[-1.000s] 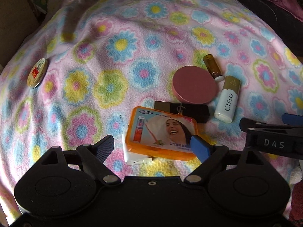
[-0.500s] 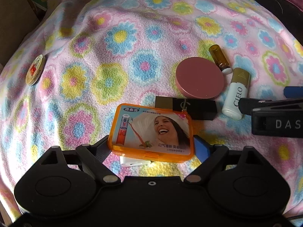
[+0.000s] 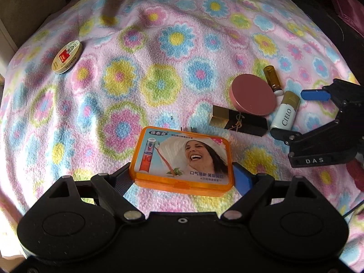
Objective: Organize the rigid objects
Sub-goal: 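Grasp the orange box with the left tool while the right tool grips the CIELO tube, then carry the orange box and CIELO tube over the basket and lower the box in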
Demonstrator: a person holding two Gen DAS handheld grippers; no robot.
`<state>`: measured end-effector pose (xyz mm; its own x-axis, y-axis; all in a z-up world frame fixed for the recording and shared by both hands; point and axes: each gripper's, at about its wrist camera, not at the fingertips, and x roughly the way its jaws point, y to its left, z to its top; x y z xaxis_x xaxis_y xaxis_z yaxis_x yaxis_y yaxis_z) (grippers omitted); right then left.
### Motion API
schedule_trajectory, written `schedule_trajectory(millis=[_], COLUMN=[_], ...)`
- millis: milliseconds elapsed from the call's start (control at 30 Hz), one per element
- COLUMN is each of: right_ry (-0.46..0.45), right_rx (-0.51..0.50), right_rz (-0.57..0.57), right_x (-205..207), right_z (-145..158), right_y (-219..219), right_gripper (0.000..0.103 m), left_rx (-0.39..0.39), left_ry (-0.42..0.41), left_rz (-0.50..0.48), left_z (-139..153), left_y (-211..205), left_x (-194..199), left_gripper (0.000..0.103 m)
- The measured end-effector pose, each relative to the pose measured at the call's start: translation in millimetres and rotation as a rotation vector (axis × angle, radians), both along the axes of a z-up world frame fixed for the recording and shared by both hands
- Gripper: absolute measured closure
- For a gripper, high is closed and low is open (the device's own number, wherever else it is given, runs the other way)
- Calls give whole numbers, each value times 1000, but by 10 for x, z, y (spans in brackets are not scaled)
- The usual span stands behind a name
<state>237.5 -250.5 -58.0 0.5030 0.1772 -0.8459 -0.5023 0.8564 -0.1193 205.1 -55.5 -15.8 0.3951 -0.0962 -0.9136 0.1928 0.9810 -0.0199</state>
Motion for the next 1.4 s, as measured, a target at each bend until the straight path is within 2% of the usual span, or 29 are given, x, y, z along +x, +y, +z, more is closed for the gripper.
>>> schedule_trajectory(millis=[100,233,367,500,767,1067,1267,1400], right_ry=[43,109,133,151,129,133,118,97], right_rx=[15,106,141,186,235,232,209,167], right_rz=[-18,-199,-337,-437,-570,-622,-645,-646], right_x=[43,37,-180,-516,-1602,-2614,-3036,-3164], right_z=[-58,19,195,437,911,1076,1165,1176], right_y=[24,-67,-35,38,183,480,629,700], right_gripper=[16,16,16,16,16,16,16,16], left_rx=[-2,-10,-16,-26,-41,-32,-42,-41], left_ry=[14,33,37,20,8,-1,-15,-9], left_rz=[2,17,23,23,36,15,25,32], left_z=[1,21,88,204,357,373,396,361], left_y=[40,110,169,223,339,394,447,453], left_x=[-90,-215,-376,-584,-1136,-1843,-2141,-2150], left_gripper=[19,19,19,19,19,19,19,19])
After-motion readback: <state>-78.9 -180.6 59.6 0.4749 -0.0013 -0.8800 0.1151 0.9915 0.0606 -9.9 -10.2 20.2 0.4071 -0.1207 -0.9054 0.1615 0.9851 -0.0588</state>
